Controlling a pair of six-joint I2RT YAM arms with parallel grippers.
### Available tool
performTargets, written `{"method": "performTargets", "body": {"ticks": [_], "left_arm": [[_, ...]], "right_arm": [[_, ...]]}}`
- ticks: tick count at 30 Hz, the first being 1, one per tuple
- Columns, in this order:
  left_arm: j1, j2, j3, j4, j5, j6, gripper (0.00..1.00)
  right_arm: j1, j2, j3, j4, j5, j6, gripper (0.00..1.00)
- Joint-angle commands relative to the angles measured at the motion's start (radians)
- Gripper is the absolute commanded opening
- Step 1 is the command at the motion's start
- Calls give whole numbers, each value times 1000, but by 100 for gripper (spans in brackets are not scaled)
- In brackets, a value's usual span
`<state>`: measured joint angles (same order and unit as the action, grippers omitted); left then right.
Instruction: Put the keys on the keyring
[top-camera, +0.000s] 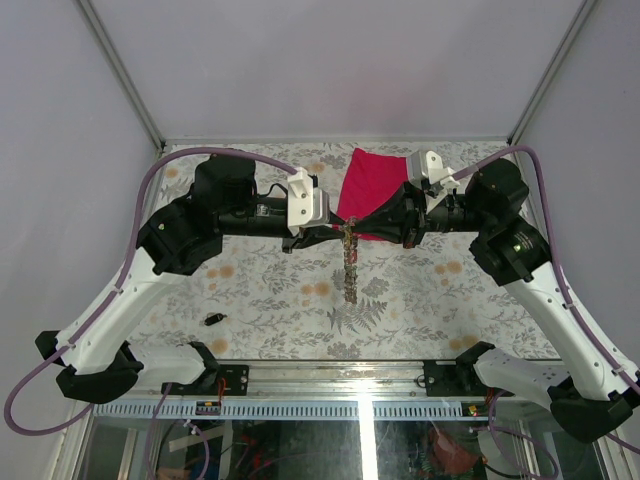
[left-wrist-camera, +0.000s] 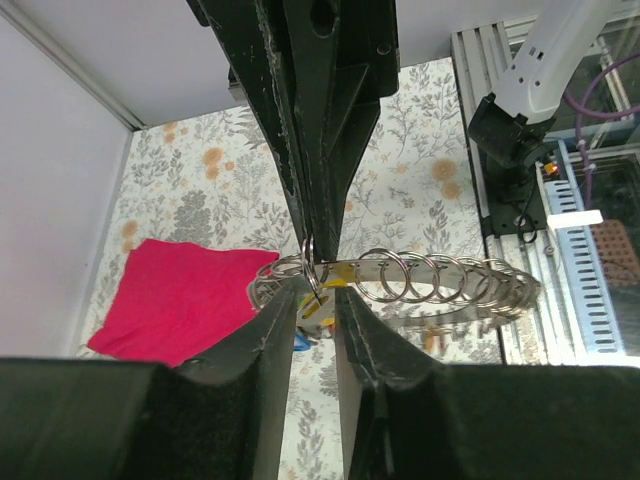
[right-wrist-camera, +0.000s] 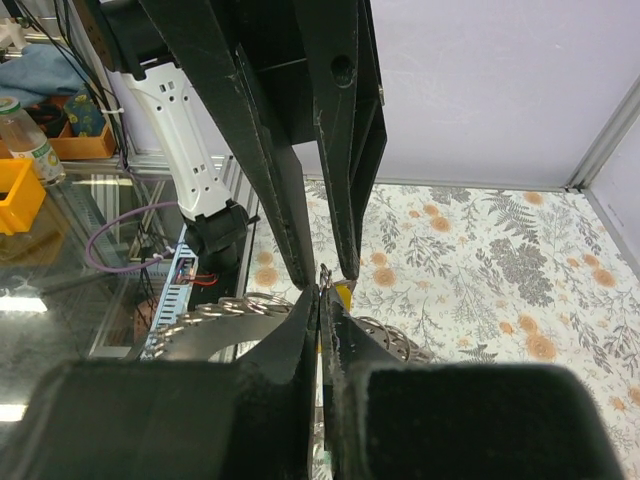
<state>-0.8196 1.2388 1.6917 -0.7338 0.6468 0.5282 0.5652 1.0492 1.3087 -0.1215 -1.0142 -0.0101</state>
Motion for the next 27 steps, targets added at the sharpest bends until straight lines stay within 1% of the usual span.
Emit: {"method": "performTargets", "body": {"ticks": [1, 4, 5, 11, 13, 16, 20, 27], "left_arm": [[-7, -11, -6, 57, 6, -6, 26], [-7, -14, -5, 57, 3, -5, 27], [-7, -15, -6, 59, 2, -4, 25], [-8, -7, -2, 58, 7, -4, 8], [-7, -6, 0, 57, 6, -5, 1], [-8, -6, -1, 58, 3, -4, 0], [-7, -7, -9, 71, 1, -8, 0], [-7, -24, -38, 112, 6, -27, 0]], "right_arm": [[7, -42, 2, 97, 10, 10, 0], [7, -46, 2, 102, 14, 10, 0], [7, -46, 2, 103, 13, 12, 0], [7, -46, 3, 109, 9, 17, 0], [7, -47, 3, 113, 9, 19, 0], [7, -55, -7, 132, 14, 33, 0], [7, -72, -41, 220, 37, 89, 0], [7, -118, -161, 493, 131, 252, 0]]}}
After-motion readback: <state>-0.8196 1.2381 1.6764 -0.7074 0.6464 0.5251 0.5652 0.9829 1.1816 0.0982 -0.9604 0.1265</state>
